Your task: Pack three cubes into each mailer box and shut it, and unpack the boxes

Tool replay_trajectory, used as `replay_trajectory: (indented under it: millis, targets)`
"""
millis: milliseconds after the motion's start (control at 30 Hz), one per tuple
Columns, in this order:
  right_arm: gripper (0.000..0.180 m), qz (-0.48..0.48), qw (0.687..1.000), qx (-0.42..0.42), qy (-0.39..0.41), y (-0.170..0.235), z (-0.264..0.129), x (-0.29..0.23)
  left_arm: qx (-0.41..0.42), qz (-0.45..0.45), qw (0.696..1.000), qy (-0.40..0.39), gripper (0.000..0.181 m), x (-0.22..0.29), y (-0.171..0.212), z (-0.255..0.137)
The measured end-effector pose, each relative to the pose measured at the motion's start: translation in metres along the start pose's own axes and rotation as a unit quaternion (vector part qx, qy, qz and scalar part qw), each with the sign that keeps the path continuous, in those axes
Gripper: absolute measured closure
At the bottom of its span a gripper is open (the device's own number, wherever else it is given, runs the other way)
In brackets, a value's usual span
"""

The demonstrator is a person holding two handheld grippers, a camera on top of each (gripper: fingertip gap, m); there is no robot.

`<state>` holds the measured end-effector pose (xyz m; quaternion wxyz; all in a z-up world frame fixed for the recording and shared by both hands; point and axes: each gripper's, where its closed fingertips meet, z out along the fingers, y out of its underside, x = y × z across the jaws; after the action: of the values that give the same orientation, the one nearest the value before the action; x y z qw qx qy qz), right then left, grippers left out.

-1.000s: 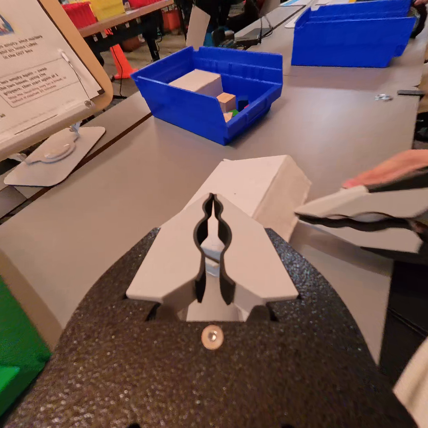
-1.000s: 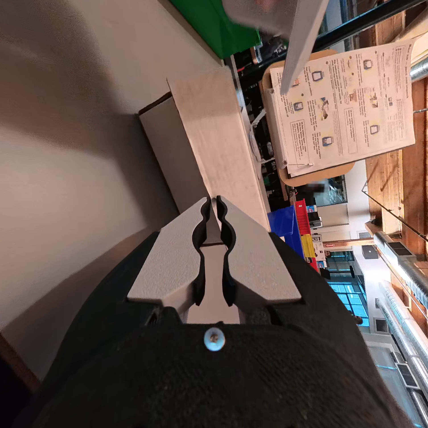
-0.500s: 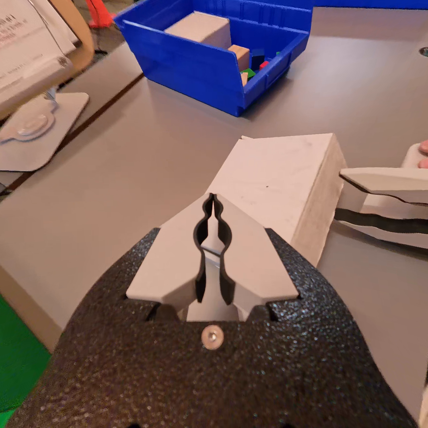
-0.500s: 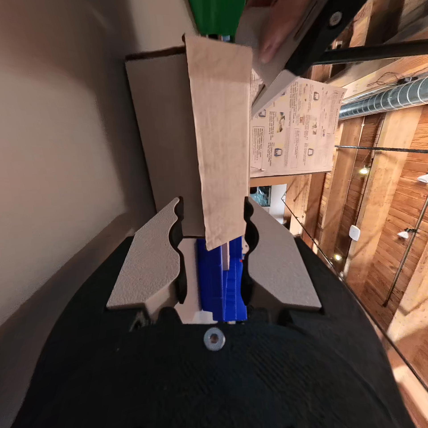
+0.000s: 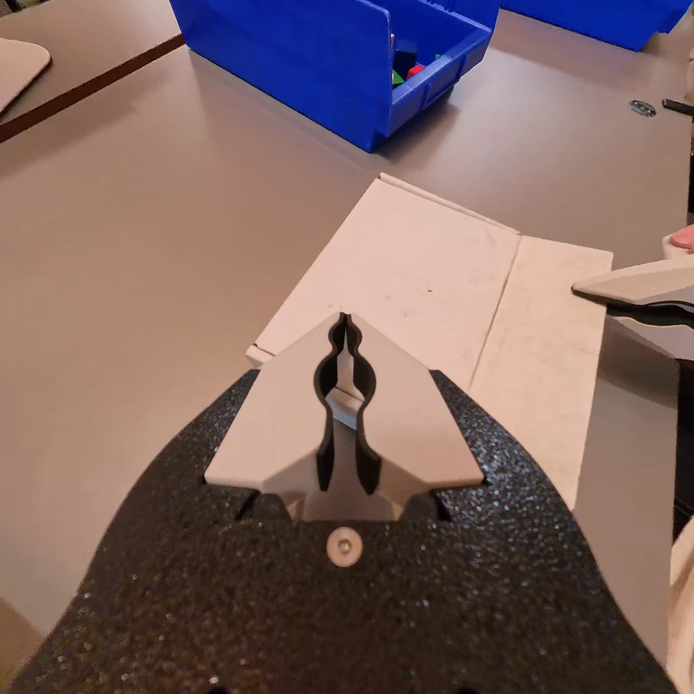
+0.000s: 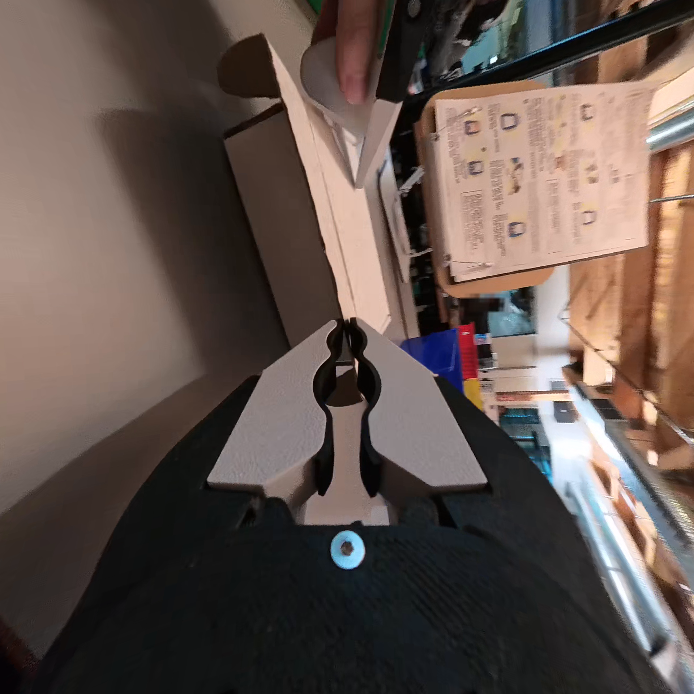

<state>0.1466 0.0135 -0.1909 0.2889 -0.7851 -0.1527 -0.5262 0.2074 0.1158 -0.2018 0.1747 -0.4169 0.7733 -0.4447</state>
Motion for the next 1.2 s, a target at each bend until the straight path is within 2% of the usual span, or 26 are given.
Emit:
replay_trajectory:
  millis: [367,467,500,533,633,700,767,1033,1133,1167,1200]
  targets:
    - [0.173,0.004,0.998,-0.014,-0.054,0.006,0.004,-0.016,0.008,0.028,0.999,-0.026,0.181,-0.001,0.001,0.001]
    - [0.172,0.020,0.999,-0.013,-0.033,0.008,0.003,-0.014,0.007,0.041,0.999,-0.034,0.181,-0.001,0.001,0.001]
    - [0.164,0.030,0.999,-0.019,-0.018,0.013,0.002,-0.011,0.007,0.044,0.998,-0.036,0.181,-0.001,0.001,0.001]
    - [0.148,0.047,0.998,-0.032,0.002,0.021,0.001,-0.007,0.008,0.047,0.998,-0.036,0.181,-0.001,0.001,0.001]
    - [0.137,0.130,0.988,-0.084,-0.006,0.057,0.001,-0.008,0.010,0.048,0.998,-0.034,0.181,-0.001,0.001,0.001]
    - [0.142,0.189,0.979,-0.073,-0.023,0.062,0.002,-0.008,0.010,0.049,0.998,-0.034,0.181,-0.001,0.001,0.001]
    - [0.155,0.216,0.974,-0.044,-0.055,0.056,0.004,-0.011,0.011,0.052,0.998,-0.040,0.181,-0.002,0.001,0.001]
    - [0.147,0.130,0.988,-0.049,-0.064,0.072,0.022,-0.020,0.017,0.056,0.998,-0.028,0.181,-0.002,0.001,0.002]
    - [0.158,0.104,0.993,-0.027,-0.059,0.065,0.026,-0.022,0.012,0.059,0.998,-0.030,0.181,-0.004,0.001,0.002]
    - [0.169,0.101,0.993,-0.029,-0.047,0.065,0.027,-0.019,0.010,0.062,0.997,-0.033,0.181,-0.005,0.000,0.003]
    - [0.170,0.104,0.993,-0.033,-0.049,0.066,0.027,-0.019,0.008,0.064,0.997,-0.036,0.181,-0.005,0.000,0.003]
